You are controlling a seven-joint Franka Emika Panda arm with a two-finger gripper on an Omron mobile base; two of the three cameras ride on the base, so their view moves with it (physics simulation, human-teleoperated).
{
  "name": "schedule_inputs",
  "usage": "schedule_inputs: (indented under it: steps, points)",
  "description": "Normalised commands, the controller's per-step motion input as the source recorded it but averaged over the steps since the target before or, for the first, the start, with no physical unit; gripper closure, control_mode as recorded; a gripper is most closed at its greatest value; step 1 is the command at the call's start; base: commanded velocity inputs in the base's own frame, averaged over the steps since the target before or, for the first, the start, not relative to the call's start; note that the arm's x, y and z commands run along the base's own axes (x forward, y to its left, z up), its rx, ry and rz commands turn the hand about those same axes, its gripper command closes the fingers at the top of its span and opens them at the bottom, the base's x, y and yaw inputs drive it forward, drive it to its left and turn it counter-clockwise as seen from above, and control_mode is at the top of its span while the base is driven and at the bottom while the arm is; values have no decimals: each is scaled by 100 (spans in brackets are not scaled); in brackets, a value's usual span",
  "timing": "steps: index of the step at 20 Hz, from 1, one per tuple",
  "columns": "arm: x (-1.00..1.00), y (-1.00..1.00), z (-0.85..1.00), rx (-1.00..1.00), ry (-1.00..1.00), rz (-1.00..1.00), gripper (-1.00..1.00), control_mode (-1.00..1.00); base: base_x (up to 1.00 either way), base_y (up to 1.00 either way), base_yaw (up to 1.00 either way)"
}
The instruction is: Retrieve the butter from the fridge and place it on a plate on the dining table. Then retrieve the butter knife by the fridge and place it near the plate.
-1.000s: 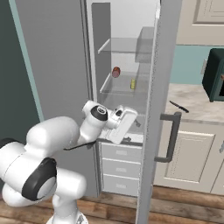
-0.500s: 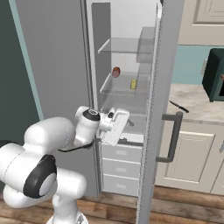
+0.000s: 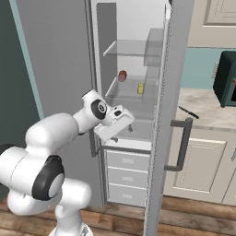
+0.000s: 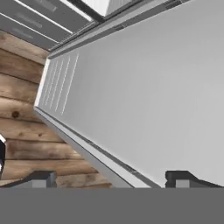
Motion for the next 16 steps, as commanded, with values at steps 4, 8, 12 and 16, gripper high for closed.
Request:
schedule_inputs:
  steps: [4,8,12,16]
  points:
    - [0,60,32,52,3,-10,-100,-100,0,0,0]
    - [-11,68,29,49,3,-10,-100,-100,0,0,0]
    - [-37,46,34,53,4,-8,-100,-100,0,0,0]
    - [-87,57,6,22,-11,-1,-100,-100,0,0,0]
